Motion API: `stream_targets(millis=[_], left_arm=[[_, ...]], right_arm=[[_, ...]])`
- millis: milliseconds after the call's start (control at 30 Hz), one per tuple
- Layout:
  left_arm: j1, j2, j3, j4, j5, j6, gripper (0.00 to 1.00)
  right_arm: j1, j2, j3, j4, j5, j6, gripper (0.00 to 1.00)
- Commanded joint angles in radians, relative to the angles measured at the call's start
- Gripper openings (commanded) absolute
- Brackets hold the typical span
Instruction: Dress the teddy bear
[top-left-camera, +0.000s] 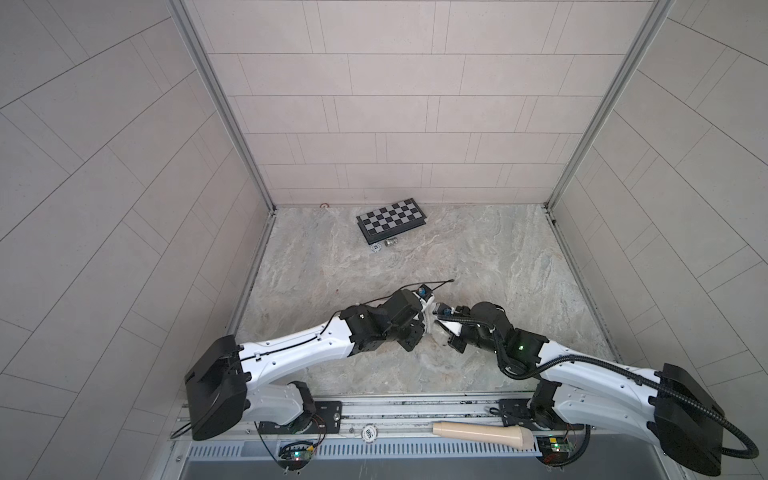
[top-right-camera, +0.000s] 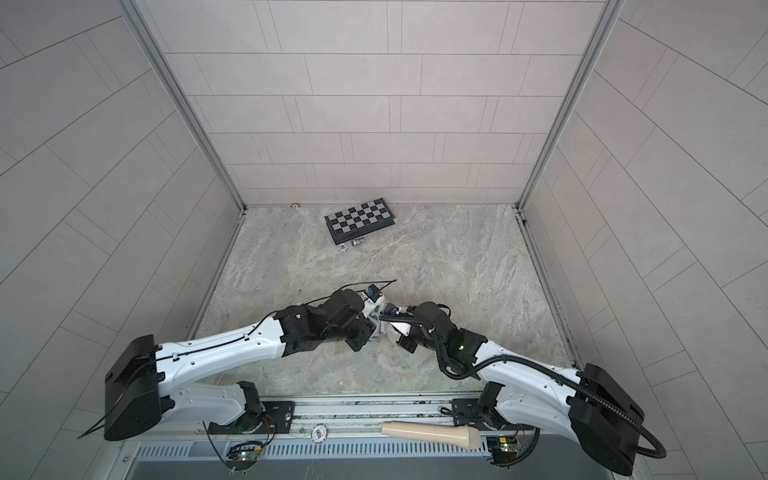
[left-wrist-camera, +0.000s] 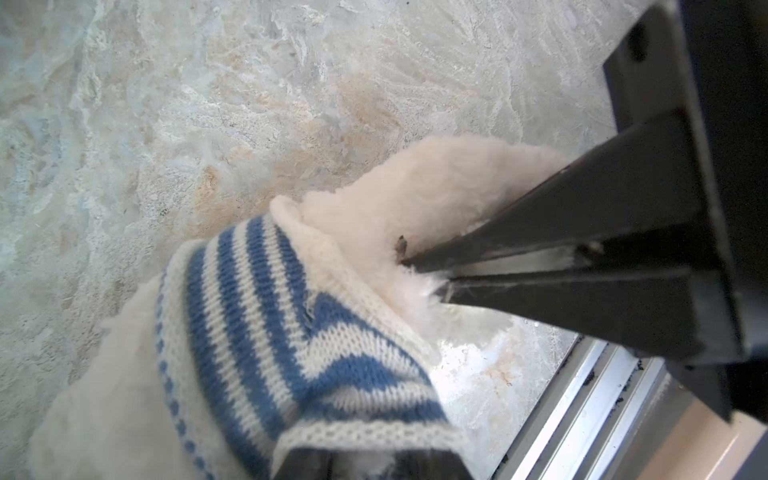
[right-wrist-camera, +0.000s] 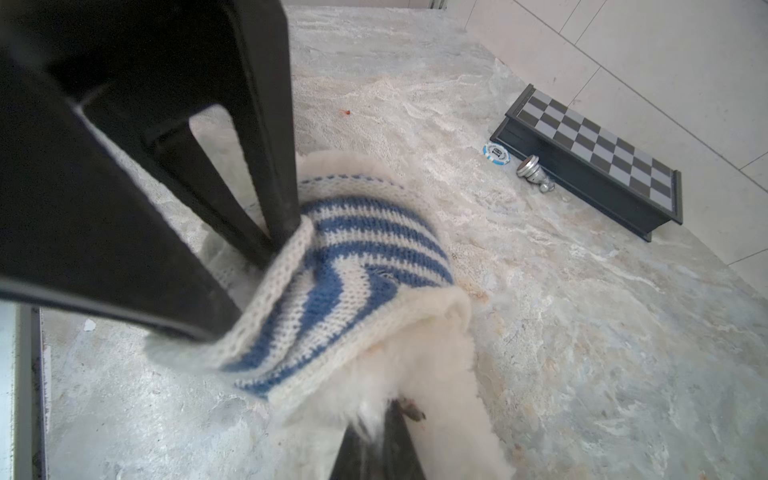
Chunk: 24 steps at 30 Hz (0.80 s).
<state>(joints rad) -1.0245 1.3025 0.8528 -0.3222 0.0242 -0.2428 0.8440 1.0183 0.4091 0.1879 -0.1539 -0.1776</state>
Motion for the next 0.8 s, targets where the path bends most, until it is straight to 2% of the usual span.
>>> stream_targets(millis=[0,300,433,567,767], left_arm=[[-0.002,0.021,-0.037,0.069,-0.055,-0.007,0.32],[0.003,0.068,-0.085,0.176,-0.081,-0.039,0.29],[0.007,0.085,-0.095,0.225,-0.059,-0.042,0.19],[0.019,0.099,-0.109,0.266,-0.043,-0.059,0.13],[0.059,0.061,-0.152,0.342,0.025,-0.109,0.0]], right_arm=[[0.006,-0.007,-0.008,0.138,-0.05,0.039,0.0],[0.006,-0.007,-0.034,0.193,-0.064,0.08,0.0],[0.006,-0.005,-0.044,0.216,-0.075,0.096,0.0],[0.005,-0.005,-0.055,0.247,-0.081,0.113,0.0],[0.007,-0.015,-0.061,0.247,-0.084,0.107,0.0]])
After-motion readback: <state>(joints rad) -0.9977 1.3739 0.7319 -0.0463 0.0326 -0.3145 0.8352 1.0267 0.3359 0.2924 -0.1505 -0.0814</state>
